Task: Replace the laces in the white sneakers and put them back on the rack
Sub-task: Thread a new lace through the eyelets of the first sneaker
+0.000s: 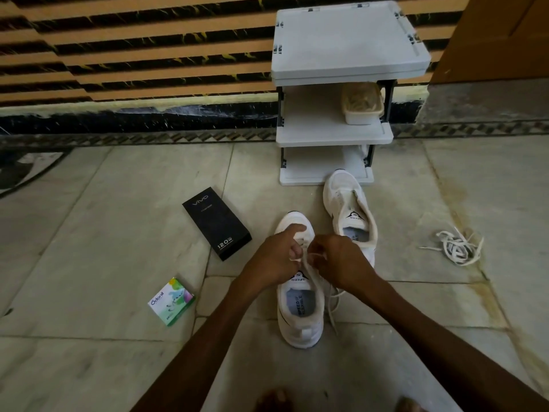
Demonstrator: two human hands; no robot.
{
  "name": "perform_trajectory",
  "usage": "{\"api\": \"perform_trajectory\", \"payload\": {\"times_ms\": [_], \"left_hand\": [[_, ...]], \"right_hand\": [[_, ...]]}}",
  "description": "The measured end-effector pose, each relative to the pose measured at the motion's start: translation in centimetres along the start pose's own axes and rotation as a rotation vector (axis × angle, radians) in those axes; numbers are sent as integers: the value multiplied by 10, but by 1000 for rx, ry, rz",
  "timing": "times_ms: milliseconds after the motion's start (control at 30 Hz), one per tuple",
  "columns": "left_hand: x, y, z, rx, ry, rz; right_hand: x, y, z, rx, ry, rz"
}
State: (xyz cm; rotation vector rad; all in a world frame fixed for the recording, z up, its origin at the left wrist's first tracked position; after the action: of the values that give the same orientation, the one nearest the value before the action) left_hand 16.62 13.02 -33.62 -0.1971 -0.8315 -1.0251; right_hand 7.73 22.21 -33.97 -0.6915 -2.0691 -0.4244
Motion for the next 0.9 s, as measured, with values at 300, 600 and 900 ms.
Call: {"api": "perform_trajectory", "payload": {"times_ms": [300, 600, 900], "left_hand": [[-7, -7, -11, -44, -208, 87], [-3, -3, -8, -60, -342, 150], [-7, -4, -17, -35, -105, 126]], "right_hand": [[43, -6, -12, -78, -258, 139], [124, -5, -67, -210, -1408, 78], [2, 5, -1, -33, 253, -204]]}}
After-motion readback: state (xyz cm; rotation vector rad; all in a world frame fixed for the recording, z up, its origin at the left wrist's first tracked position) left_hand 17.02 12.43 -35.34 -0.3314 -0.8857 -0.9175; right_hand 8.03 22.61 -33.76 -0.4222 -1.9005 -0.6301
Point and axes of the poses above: each hand's wrist, its own y-axis away from the middle knuckle, its own x-axis out of the back of the hand, z = x × y, the point moved 7 cm from there along -y, towards the middle knuckle, and after that the axes turned 9 degrees about z, right-handed, at the moved point
